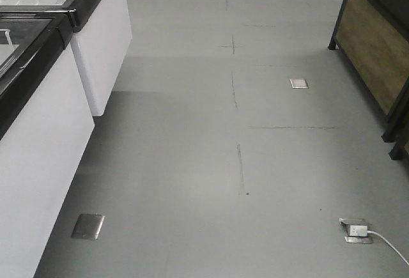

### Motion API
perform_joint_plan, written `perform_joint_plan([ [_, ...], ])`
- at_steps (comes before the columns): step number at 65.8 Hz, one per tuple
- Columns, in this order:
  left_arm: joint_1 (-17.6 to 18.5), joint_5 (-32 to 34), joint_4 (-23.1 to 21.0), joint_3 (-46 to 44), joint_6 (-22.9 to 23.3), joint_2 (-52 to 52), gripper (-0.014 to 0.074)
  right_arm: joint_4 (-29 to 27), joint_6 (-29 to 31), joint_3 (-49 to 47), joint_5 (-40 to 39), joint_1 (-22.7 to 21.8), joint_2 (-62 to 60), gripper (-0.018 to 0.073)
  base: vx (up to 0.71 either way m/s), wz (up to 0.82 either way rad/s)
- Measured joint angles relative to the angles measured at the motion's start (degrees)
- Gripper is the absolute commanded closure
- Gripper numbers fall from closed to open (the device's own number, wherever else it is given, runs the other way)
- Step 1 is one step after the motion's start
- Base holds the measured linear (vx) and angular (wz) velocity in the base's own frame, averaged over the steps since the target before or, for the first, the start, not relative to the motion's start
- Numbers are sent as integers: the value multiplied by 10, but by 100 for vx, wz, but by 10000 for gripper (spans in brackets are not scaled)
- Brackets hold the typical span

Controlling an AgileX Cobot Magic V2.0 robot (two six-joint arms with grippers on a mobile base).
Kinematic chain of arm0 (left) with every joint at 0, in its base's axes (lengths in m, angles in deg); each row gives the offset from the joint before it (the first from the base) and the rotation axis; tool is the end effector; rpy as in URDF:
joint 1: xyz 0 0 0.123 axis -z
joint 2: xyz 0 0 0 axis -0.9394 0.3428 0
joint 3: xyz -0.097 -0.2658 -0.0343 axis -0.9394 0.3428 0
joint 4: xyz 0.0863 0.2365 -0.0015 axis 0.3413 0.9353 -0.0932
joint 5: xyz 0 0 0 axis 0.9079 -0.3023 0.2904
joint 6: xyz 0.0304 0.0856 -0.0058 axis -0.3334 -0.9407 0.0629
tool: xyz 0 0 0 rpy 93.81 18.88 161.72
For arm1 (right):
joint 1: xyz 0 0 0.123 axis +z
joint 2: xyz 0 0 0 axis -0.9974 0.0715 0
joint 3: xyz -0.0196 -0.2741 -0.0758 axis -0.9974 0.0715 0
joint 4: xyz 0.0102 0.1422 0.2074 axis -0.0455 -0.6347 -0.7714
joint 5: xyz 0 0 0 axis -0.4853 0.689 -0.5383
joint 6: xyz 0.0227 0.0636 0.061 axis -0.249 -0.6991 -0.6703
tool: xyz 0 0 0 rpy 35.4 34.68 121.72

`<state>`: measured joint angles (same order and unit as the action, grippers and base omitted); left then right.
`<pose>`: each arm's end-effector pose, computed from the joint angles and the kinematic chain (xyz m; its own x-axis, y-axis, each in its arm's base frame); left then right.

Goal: Left arm holds basket, right arm returns cookies

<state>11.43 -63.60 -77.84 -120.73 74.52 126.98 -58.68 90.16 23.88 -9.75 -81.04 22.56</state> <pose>0.2960 0.3304 0.3387 -0.0512 -0.9985 -0.0175 -0.0219 0.0187 -0.9996 0.0565 0.0048 0.1984 0.0081 -0.0485 -0.9988 -0.0856 0.9951 -0.0490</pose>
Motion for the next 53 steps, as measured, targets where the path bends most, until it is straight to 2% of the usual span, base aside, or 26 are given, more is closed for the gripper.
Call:
perform_joint_plan([
  [16,41,17,25,-115,12,-9,602,0,0,0,0,0,0,569,0,0],
  [27,100,14,16,-179,29,-34,602,0,0,0,0,0,0,569,0,0],
  [35,164,-2,11,-185,34,-59,602,0,0,0,0,0,0,569,0,0],
  [44,258,-30,12,-185,29,-80,602,0,0,0,0,0,0,569,0,0],
  [53,357,-46,52,-185,25,-95,602,0,0,0,0,0,0,569,0,0],
])
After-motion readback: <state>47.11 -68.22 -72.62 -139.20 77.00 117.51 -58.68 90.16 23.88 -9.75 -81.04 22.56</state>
